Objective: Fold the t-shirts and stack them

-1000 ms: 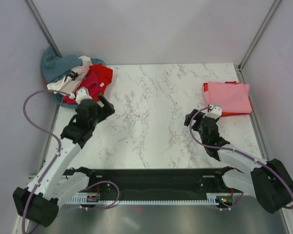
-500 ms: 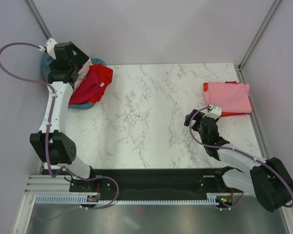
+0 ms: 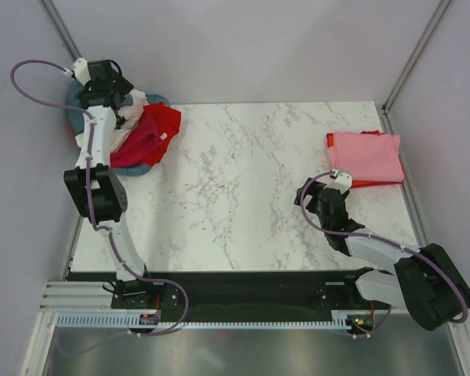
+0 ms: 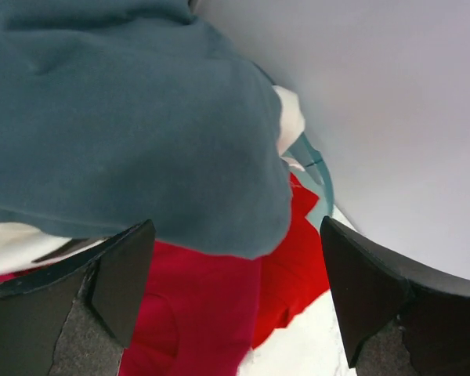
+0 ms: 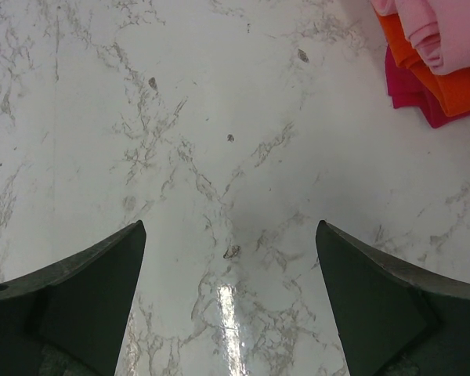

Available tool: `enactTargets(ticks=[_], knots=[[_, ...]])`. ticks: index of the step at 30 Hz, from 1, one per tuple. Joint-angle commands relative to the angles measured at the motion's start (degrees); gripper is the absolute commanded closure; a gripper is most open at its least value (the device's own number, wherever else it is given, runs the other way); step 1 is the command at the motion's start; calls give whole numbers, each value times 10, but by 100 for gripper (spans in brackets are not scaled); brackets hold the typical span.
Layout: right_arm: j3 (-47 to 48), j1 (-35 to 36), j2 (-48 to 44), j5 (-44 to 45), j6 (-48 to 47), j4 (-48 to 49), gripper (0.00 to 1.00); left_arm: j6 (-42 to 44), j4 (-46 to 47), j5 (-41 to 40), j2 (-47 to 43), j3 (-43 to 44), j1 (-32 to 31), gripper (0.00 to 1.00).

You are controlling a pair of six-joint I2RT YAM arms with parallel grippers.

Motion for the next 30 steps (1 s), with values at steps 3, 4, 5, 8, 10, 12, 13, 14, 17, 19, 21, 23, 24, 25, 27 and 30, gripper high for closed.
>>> enactTargets(ticks=[3,4,5,8,10,12,13,14,17,19,21,23,24,25,27,30], knots=[[17,2,3,11,8,18,2,4,-3,3,68,76,17,11],[18,2,2,13,8,18,2,8,-4,2,77,83,19,12],[18,2,2,13,8,17,2,13,-4,2,83,94,21,17],[17,1,0,16,8,14,2,-9,-3,4,93,87,33,26],[18,2,-1,19,8,14,2,-16,-4,23,95,86,40,46],[17,2,0,17,8,15,2,-17,-3,32,99,86,48,67],[17,2,0,18,8,15,2,-17,-3,32,98,83,49,72],[18,1,0,18,10,14,2,-17,-3,32,94,77,52,81],[18,2,-3,18,9,13,2,-23,-4,53,75,70,59,98],[17,2,-2,17,9,13,2,-26,-4,50,62,69,60,98],[18,1,-1,16,9,13,2,-32,-5,52,37,72,59,98],[18,1,0,15,8,13,2,-45,-5,60,15,72,59,98],[20,2,-2,16,8,12,2,-48,-4,68,-11,71,58,98],[19,1,-2,15,9,11,2,-52,-3,70,-27,59,59,98],[18,2,-4,10,9,12,2,-83,-2,76,-64,39,58,98],[18,2,-7,8,8,11,2,-107,0,110,-127,16,58,98]])
